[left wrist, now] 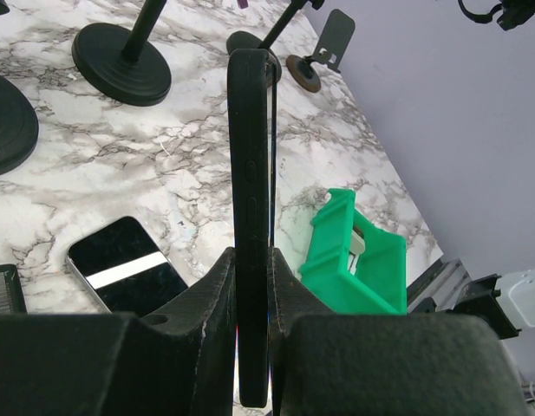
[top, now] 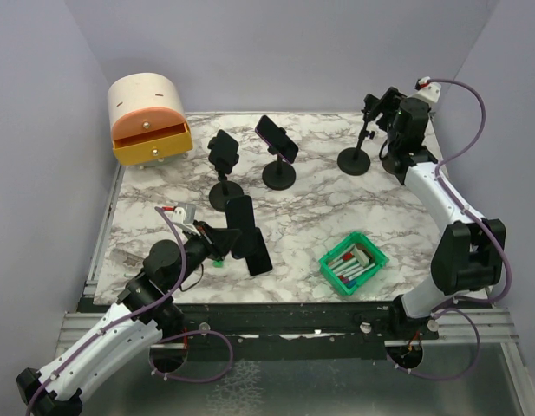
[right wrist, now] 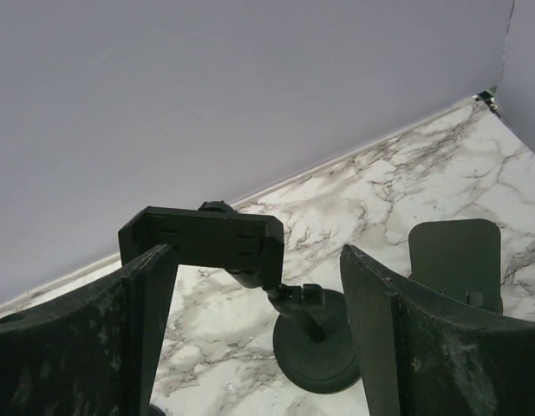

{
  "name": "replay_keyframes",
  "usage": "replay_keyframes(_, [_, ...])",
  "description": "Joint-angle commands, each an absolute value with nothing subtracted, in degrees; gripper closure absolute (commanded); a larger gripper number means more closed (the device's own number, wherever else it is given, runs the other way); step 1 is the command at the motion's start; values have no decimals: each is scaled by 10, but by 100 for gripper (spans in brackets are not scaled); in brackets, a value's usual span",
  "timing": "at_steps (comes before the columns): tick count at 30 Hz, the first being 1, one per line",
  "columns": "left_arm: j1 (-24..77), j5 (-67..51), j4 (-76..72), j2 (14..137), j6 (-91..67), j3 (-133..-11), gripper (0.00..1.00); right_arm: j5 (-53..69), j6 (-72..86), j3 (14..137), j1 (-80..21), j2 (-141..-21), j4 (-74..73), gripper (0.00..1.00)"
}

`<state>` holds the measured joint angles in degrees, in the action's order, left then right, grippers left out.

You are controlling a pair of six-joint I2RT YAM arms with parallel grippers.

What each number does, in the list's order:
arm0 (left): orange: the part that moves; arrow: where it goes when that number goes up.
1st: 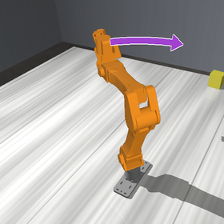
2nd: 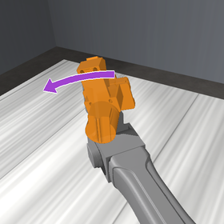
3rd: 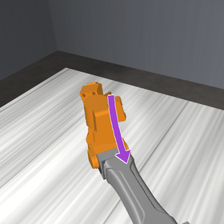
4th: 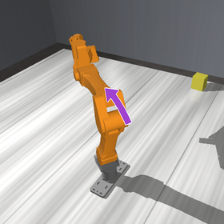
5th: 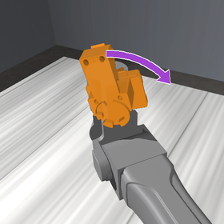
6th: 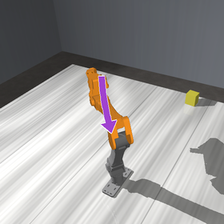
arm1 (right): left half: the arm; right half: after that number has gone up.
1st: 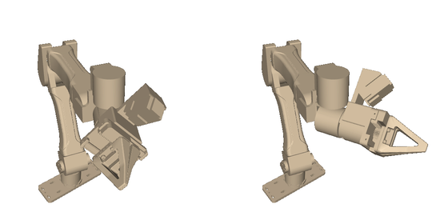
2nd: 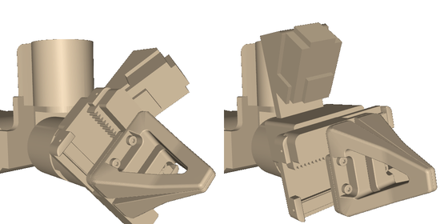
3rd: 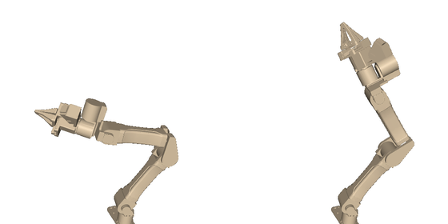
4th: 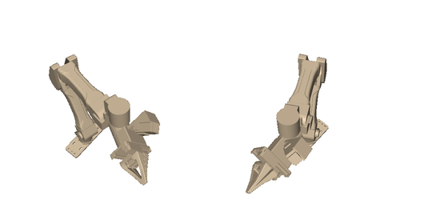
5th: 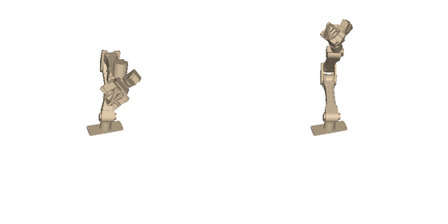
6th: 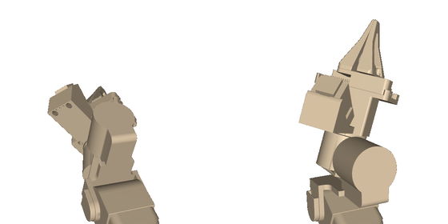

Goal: Remove the phone from the phone stand
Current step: Place the phone stand at the center of the board, then place the phone at the center of the board.

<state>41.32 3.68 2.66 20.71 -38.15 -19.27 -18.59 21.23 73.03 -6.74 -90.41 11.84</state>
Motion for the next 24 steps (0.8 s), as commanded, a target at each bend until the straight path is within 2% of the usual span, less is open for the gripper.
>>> replay_keyframes(1, [412, 42, -10, 194, -387, -197, 100, -171, 232, 732, -64, -868, 96, 16])
replay_keyframes(3, [412, 43, -10, 195, -387, -199, 100, -166, 248, 735, -64, -849, 76, 4])
replay_keyframes(6, [412, 39, -10, 207, -382, -205, 100, -184, 291, 744, -64, -805, 20, 1])
replay_keyframes(11, [413, 21, -16, 267, -405, -214, 100, -141, 332, 723, -64, -706, -42, 1])
replay_keyframes(14, [425, 26, -48, 307, -430, -206, 100, -110, 344, 667, -64, -632, -39, 1])
replay_keyframes(19, [475, 78, -118, 372, -469, -199, 100, -37, 369, 568, -64, -519, -33, 2])
replay_keyframes(24, [537, 160, -148, 484, -532, -230, 100, 54, 404, 518, -65, -471, -101, 3])
